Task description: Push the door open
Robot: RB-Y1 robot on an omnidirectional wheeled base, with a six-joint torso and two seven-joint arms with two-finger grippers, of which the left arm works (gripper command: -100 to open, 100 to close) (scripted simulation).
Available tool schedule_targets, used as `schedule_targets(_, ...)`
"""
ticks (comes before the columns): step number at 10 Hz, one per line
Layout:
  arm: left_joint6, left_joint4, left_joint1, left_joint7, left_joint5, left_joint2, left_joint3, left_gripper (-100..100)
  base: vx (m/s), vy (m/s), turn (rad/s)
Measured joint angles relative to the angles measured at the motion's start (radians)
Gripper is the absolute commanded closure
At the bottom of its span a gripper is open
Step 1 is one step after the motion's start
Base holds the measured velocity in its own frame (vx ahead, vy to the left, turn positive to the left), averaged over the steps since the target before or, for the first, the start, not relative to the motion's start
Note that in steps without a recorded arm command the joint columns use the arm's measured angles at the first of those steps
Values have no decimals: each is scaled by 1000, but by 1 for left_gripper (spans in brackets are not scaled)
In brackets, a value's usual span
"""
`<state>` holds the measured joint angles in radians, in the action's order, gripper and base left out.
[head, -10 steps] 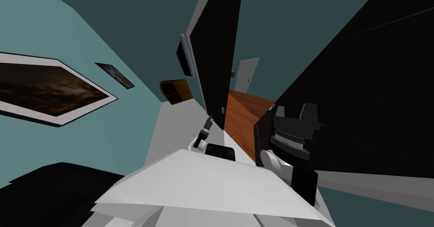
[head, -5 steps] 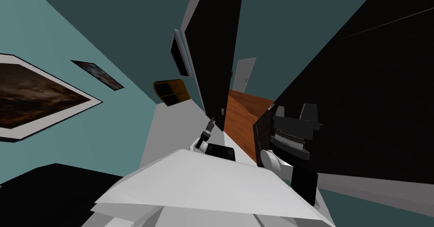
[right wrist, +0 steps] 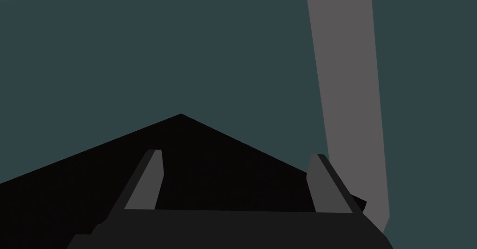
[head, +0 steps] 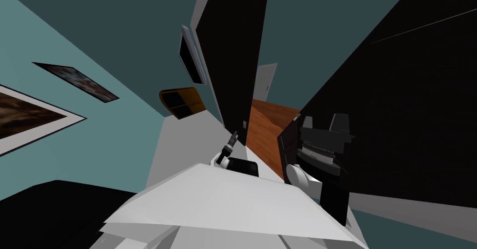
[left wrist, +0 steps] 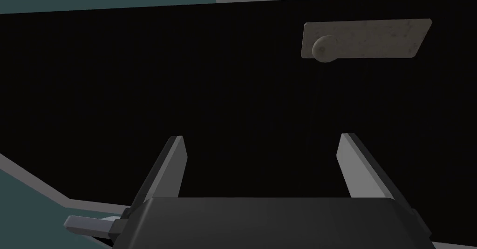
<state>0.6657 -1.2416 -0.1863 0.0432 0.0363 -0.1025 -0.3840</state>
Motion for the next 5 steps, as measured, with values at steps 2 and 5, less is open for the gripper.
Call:
schedule_targets(2,8,42,15,2,1,5,-13,-100,63,59,-91)
schedule_targets(5,20,99,32,10,1,3,-37,-100,100,78,-93)
